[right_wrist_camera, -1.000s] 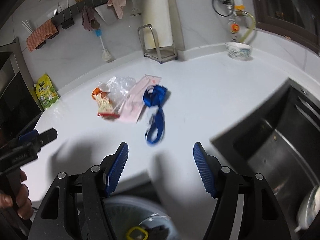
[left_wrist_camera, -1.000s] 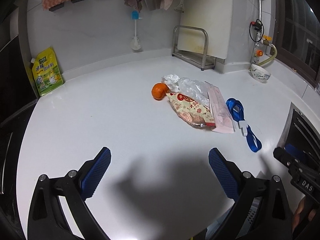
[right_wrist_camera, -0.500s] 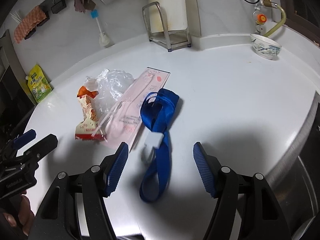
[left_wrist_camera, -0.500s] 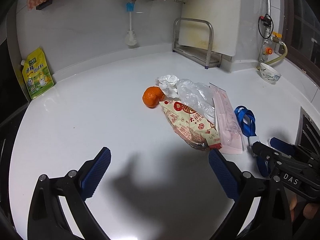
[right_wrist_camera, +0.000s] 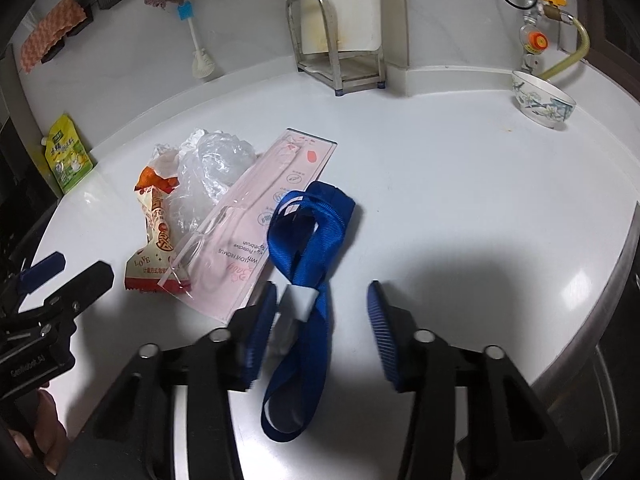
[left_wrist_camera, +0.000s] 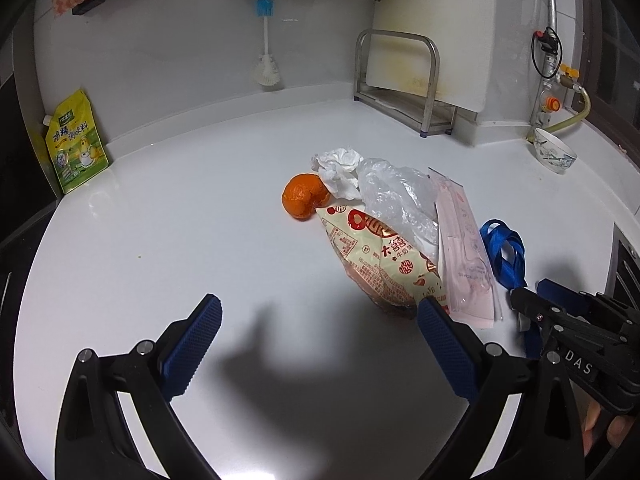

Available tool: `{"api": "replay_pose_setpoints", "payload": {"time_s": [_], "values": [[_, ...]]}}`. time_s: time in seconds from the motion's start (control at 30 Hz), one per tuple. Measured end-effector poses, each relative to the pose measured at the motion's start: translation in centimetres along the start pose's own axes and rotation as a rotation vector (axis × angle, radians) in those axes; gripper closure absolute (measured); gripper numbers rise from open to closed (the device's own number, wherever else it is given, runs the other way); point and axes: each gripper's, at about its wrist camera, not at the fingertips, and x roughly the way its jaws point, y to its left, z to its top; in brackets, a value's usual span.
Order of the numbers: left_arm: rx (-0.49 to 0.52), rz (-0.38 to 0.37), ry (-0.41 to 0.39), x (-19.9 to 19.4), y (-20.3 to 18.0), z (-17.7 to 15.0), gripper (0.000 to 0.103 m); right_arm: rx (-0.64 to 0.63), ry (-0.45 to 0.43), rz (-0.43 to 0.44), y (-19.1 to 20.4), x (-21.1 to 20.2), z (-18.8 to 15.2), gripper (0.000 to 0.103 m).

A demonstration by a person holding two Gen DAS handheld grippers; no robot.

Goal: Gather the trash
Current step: 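Move the right tool to the blue lanyard and close on it, then grasp the printed snack wrapper with the left tool while the right tool holds the lanyard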

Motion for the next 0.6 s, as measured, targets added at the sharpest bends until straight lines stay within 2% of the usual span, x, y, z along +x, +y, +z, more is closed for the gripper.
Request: {"api": "replay_pose_setpoints", "payload": {"time_s": [0.1,0.2,0.6], "values": [[-0.001,0.006,0.008,0.4,-0.5,0.2,0.006,-0.016,0.004,-0.003,-0.1,0.1,0.1,0.085],[-0.01,-0.001,0.022,1.0,-1.0,0.5,0.006,0.02,0.004,0.036,-1.1,0.1,0.2,0.093],[-0.117,0.012,0.062,2.6,-0.9,2.0,0.006,0.079,0.001,0.121,-2.5,-0.2,0.1,0.094]]}}
